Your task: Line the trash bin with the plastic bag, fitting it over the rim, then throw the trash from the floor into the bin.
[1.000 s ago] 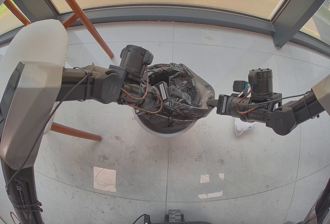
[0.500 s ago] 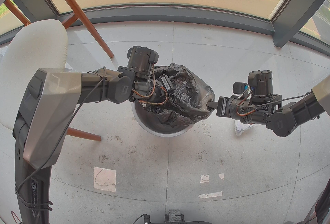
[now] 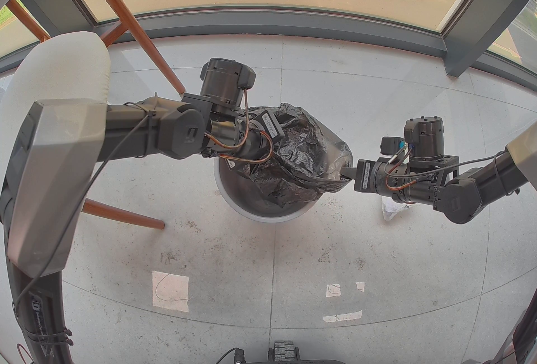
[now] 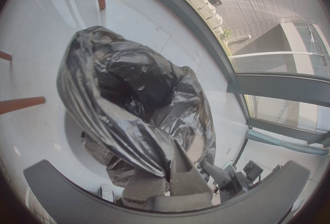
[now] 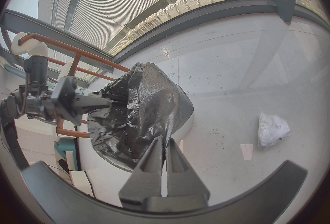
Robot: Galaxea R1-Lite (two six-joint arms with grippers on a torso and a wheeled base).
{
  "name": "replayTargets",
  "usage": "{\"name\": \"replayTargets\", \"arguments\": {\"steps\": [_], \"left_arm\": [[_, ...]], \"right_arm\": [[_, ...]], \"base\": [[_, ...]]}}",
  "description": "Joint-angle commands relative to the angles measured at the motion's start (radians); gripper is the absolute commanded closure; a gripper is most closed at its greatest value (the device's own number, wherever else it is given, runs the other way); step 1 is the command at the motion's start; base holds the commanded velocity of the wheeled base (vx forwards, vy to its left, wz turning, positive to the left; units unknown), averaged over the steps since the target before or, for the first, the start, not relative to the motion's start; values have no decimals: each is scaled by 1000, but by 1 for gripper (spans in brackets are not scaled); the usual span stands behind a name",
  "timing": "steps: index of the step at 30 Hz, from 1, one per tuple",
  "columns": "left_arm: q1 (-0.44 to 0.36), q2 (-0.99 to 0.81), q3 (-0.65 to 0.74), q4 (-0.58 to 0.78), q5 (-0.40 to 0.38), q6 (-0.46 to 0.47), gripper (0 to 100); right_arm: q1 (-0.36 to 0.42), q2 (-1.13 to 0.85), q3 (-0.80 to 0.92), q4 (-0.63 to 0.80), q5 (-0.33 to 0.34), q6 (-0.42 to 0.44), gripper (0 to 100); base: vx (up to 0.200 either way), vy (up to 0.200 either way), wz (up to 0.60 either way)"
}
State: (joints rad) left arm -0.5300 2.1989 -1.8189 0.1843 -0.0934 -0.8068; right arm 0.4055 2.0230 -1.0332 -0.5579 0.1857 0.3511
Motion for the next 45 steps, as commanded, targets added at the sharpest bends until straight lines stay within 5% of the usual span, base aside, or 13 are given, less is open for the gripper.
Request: {"name": "replayTargets", "arguments": {"steps": [1, 7, 12, 13, 25, 30, 31, 45], "left_arm": [[-8, -154, 228, 38, 0, 6, 100], [-27, -203, 492, -111, 0, 6, 100], [-28, -203, 567, -235, 0, 26, 100], [-30, -203, 567, -235, 0, 31, 100], [-28, -199, 635, -239, -2, 95, 100], [-27, -192, 701, -239, -6, 146, 100], [-24, -192, 710, -239, -6, 156, 0], [-19, -229, 837, -302, -8, 222, 0]], "right_arm": [[-7, 6, 39, -2, -28, -52, 100], [-7, 45, 93, -174, -38, -89, 100], [-17, 60, 182, -341, -28, -107, 100], [-21, 57, 191, -346, -26, -118, 0], [-27, -106, 392, -320, -11, -89, 0], [-105, -104, 404, -323, -12, -90, 0], [-114, -102, 401, -323, -11, -90, 0], [-344, 51, 372, -435, -11, -118, 0]], "base": [[0, 0, 0], [0, 0, 0], [0, 0, 0], [0, 0, 0], [0, 0, 0], [0, 0, 0], [0, 0, 0], [0, 0, 0]]}}
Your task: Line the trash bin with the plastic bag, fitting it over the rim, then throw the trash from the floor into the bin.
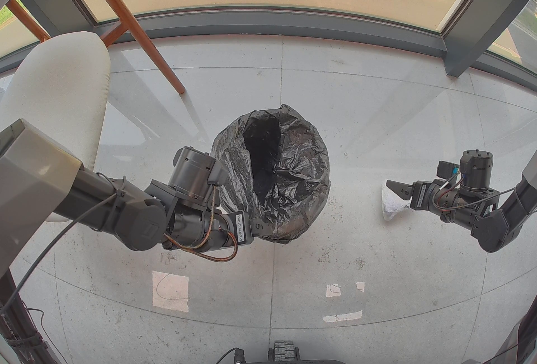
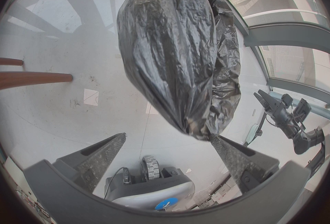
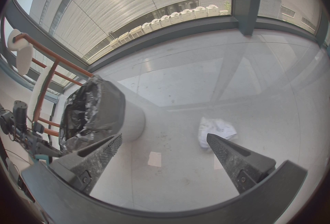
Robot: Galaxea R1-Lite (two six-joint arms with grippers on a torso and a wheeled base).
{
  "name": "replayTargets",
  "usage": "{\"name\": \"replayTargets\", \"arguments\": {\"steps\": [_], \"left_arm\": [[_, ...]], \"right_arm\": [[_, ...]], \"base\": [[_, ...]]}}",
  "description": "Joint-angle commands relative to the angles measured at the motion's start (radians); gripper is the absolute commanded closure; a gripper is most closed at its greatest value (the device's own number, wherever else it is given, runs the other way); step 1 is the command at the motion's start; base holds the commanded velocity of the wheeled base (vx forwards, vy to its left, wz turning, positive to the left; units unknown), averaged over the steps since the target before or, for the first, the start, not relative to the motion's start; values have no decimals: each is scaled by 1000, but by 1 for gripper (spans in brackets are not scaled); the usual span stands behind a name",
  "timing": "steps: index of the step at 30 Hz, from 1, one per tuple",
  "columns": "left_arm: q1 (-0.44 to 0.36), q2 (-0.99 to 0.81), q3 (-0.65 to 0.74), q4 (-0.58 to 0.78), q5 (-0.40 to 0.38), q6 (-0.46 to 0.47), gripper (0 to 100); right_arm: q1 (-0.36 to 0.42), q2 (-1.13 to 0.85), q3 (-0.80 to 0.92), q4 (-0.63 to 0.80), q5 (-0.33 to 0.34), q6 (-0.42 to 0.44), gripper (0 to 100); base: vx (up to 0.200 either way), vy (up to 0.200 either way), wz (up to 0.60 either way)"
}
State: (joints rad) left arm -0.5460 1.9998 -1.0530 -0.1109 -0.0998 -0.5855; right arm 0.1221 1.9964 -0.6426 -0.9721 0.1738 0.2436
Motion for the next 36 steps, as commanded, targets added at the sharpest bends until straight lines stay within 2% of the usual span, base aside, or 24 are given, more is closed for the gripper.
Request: {"name": "replayTargets", "arguments": {"steps": [1, 4, 6, 9, 15, 19, 23, 26, 36], "left_arm": [[-2, -33, 114, -13, -3, 3, 0], [20, -29, 149, -43, 3, 1, 0], [75, -24, 157, -55, 3, 7, 0], [81, -32, 156, -70, 0, 18, 0], [32, -90, 183, -78, -6, 16, 0], [-6, -167, 229, -130, -28, 15, 0], [-9, -211, 266, -234, -86, 21, 0], [-9, -223, 291, -273, -86, 21, 0], [-9, -271, 323, -277, -87, 21, 0]], "right_arm": [[-78, 98, -26, -34, 1, -20, 0], [-95, 124, -52, -45, 3, -24, 0], [-99, 133, -74, -45, 10, -23, 0], [-111, 151, -103, -43, 15, -24, 0], [-134, 217, -163, -36, 15, -26, 0], [-160, 294, -212, -43, 15, -24, 0], [-188, 371, -267, -43, 13, -26, 0], [-193, 410, -304, -37, 13, -26, 0], [-251, 596, -499, -31, 16, -52, 0]], "base": [[0, 0, 0], [0, 0, 0], [0, 0, 0], [0, 0, 0], [0, 0, 0], [0, 0, 0], [0, 0, 0], [0, 0, 0], [0, 0, 0]]}}
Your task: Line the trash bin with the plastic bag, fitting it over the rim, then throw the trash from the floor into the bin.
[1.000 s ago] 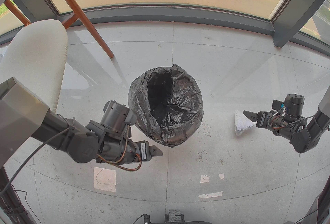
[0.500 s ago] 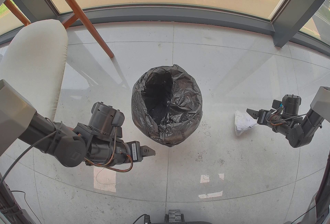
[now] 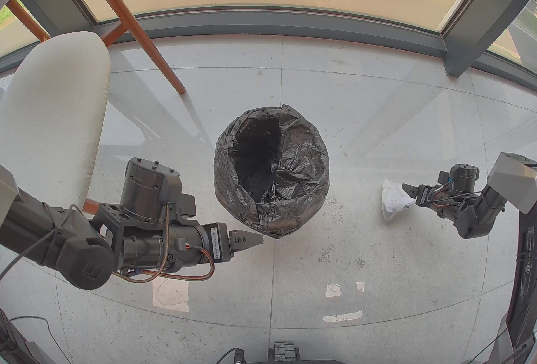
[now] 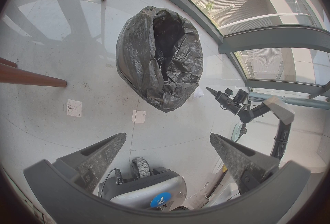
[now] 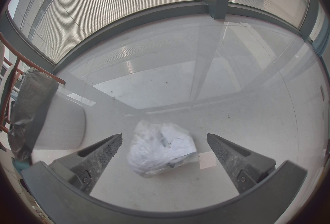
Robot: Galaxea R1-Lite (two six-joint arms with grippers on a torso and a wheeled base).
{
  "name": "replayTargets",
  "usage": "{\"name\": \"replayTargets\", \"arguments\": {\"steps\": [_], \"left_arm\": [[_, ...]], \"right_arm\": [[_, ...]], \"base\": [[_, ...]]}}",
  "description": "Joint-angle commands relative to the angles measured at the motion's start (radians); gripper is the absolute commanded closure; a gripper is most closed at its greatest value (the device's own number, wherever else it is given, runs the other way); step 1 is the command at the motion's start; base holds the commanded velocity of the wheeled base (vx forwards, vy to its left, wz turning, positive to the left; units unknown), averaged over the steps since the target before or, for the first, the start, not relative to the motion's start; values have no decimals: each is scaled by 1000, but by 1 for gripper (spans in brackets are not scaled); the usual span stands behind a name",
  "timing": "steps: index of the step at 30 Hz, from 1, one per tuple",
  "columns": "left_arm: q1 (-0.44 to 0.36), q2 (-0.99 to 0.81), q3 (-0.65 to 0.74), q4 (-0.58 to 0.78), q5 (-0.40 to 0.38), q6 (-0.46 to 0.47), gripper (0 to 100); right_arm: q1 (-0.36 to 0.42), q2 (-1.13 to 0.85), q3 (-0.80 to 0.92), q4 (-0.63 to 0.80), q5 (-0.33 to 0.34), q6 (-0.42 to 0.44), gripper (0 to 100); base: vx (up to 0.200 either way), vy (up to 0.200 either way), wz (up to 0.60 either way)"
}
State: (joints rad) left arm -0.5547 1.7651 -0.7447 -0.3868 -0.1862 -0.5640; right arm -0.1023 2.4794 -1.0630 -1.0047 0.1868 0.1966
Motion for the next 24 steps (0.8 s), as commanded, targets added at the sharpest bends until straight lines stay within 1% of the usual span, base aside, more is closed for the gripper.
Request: {"name": "replayTargets", "arguments": {"steps": [1, 7, 13, 16, 22, 24], "left_arm": [[-1, -36, 15, -1, -1, -2, 0], [4, -35, 24, -4, -3, -5, 0], [7, -32, 24, -9, -3, -5, 0], [10, -33, 24, -14, -3, -7, 0], [15, -35, 50, -14, -1, -5, 0], [27, -35, 51, -15, -1, -4, 0]], "right_arm": [[-30, 130, -98, 3, 5, 1, 0], [-46, 185, -157, 5, 11, 17, 0], [-34, 222, -189, 5, 13, 58, 0], [-20, 257, -236, 6, 13, 75, 0], [23, 263, -318, 103, 6, 162, 0], [35, 268, -351, 126, -1, 172, 0]], "base": [[0, 0, 0], [0, 0, 0], [0, 0, 0], [0, 0, 0], [0, 0, 0], [0, 0, 0]]}}
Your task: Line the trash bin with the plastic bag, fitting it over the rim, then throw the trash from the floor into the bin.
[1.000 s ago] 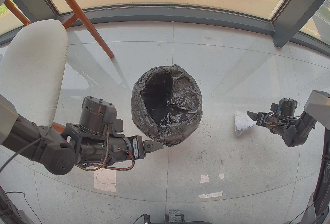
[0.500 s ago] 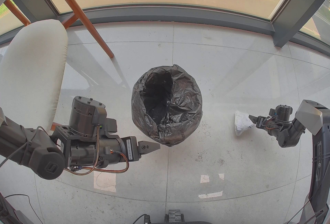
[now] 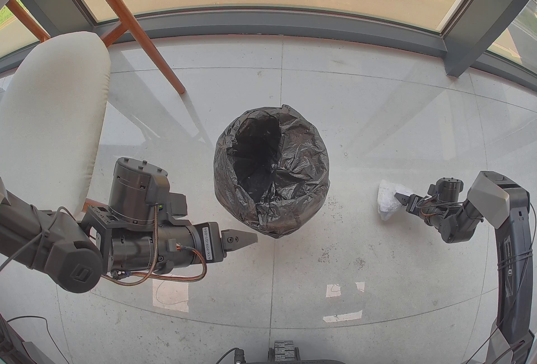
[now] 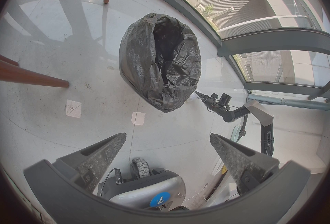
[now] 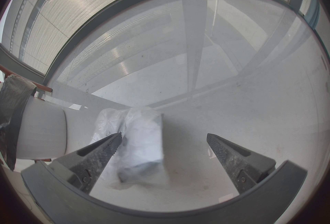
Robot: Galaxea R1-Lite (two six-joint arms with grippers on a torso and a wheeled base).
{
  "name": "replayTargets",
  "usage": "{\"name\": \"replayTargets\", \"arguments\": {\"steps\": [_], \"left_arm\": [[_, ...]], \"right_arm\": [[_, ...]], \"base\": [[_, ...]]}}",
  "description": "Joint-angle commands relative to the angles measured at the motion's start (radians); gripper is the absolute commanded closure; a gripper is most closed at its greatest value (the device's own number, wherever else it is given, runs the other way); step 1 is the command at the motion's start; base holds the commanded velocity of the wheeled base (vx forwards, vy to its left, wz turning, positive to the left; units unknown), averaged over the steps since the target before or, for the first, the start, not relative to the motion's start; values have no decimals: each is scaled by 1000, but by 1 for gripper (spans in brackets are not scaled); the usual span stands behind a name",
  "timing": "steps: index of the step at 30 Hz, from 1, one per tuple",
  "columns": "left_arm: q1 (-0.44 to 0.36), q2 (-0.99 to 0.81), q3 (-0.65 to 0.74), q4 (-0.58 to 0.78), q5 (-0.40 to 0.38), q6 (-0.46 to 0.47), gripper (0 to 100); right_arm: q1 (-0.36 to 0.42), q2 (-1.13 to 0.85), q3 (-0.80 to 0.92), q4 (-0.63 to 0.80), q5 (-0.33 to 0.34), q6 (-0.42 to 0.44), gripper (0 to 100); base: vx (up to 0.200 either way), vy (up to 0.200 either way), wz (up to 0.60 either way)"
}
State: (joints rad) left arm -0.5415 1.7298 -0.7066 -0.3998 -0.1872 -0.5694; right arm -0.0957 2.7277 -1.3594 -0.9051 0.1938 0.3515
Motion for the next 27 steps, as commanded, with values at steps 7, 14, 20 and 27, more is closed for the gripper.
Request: {"name": "replayTargets", "arguments": {"steps": [7, 14, 20, 27], "left_arm": [[18, -1, 16, -2, 0, 2, 0], [32, -6, 24, -2, 0, 0, 0], [38, -21, 26, -17, 0, -1, 0], [43, -147, 78, -22, -1, 0, 0]], "right_arm": [[37, 83, -147, 38, -10, 18, 100], [39, 78, -158, 31, -10, 15, 100], [51, -114, -87, 25, 4, 18, 100], [93, -513, 111, 28, 91, 58, 100]], "base": [[0, 0, 0], [0, 0, 0], [0, 0, 0], [0, 0, 0]]}}
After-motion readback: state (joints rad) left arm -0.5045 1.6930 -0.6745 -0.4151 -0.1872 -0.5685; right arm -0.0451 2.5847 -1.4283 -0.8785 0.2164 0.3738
